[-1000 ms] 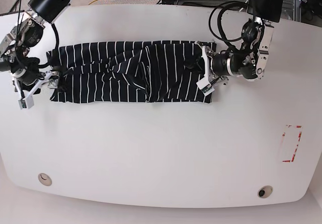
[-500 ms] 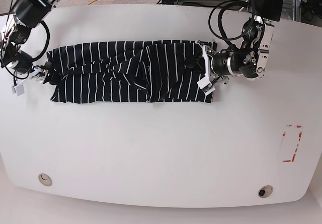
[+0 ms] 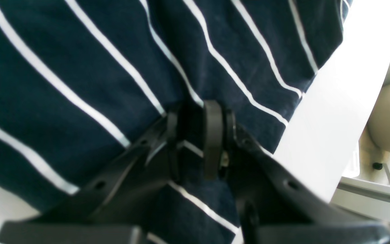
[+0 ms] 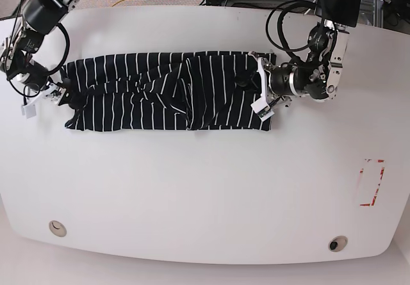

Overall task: Layout the t-shirt on the table in an organized manner, then fold the t-shirt properly
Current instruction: 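Grasp the strip's other end with the right gripper and left gripper edge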

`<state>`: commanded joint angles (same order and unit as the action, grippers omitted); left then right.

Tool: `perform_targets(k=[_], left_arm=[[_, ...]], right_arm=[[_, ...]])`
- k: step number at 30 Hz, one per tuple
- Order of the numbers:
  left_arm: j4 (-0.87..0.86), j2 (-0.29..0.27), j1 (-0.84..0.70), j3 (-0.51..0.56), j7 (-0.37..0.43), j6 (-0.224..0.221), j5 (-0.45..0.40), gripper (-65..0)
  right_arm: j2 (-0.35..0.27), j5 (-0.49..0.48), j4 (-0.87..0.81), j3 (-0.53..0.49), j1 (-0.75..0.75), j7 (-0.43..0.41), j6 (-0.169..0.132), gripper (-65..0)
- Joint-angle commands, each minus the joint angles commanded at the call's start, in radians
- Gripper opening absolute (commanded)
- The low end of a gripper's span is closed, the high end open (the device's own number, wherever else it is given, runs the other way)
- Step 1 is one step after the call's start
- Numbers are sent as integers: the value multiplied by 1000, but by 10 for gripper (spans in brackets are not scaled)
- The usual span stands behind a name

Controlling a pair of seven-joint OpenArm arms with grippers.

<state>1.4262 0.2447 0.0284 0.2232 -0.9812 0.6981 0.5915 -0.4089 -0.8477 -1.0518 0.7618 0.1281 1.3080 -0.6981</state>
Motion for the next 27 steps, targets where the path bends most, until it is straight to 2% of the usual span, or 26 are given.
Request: perform_targets(k=[6,14,16,17,19,22,24,27], left_arm=[[0,0,0,0,0,0,0,-568],[-2,0,0,0,0,0,0,-568],[-2,0,0,0,0,0,0,-568],[-2,0,0,0,0,0,0,-568],[-5,0,0,0,0,0,0,-568],[-8,-2,0,0,0,0,0,-568],[-8,-3,0,2,0,0,0,-568],[-9,-3,2,6,0,0,-6,-568]], right_arm=[[48,0,-2,-37,-8,3,0,0],[74,0,-60,-37,-48,5,0,0],[78,2,-107,-37,-61,5,0,-149],[78,3,-120,-37,-64,5,0,-197],[78,3,-150,-37,-75,5,0,-363],[78,5,-175,-37,-77,5,0,-541],[78,8,-201,-37,-78,5,0,-598],[78,8,-292,-37,-104,5,0,-595]])
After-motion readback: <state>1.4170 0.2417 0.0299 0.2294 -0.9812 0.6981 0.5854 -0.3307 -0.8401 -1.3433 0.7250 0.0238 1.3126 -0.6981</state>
